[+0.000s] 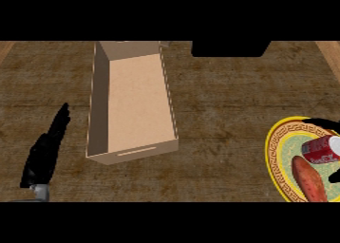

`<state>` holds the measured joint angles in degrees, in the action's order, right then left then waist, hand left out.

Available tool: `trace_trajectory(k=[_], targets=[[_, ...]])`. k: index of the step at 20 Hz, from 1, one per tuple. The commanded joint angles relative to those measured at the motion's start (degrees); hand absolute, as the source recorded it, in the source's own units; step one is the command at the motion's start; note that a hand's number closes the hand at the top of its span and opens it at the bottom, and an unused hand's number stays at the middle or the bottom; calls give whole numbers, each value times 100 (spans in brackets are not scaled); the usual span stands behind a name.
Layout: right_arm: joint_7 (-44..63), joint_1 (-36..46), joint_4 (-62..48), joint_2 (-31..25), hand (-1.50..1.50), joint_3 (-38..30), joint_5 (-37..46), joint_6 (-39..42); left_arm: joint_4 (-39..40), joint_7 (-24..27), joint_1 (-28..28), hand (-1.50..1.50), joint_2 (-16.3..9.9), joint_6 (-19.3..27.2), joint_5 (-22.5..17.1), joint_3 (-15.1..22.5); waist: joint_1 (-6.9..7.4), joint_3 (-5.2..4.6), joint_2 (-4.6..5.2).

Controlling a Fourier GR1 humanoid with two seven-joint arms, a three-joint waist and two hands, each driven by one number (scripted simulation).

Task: Pick the can from the plate and place it in the cardboard box

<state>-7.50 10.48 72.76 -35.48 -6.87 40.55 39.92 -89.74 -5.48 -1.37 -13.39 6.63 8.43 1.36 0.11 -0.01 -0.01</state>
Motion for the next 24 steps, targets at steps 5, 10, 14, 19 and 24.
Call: trace_trajectory(k=[5,10,14,19,24], targets=[[-646,-241,-92,62,150,-19,537,-1180,100,131,-60,0,95,-69,2,-195,-16,2,0],[-790,-41,-23,-13,150,-272,591,-1515,50,138,-5,0,189,-22,207,-93,-12,1,-4],[-958,531,-575,-20,150,-412,666,-1724,-128,-156,-14,0,93,-264,92,-192,32,3,2],[2463,-262,1253,1860,150,200,1704,-2561,127,34,7,0,33,-126,75,-365,-207,-40,-121],[4161,-511,2385,2805,150,1097,2877,-2838,157,-1,-92,0,66,-175,94,-283,-222,-47,-140]])
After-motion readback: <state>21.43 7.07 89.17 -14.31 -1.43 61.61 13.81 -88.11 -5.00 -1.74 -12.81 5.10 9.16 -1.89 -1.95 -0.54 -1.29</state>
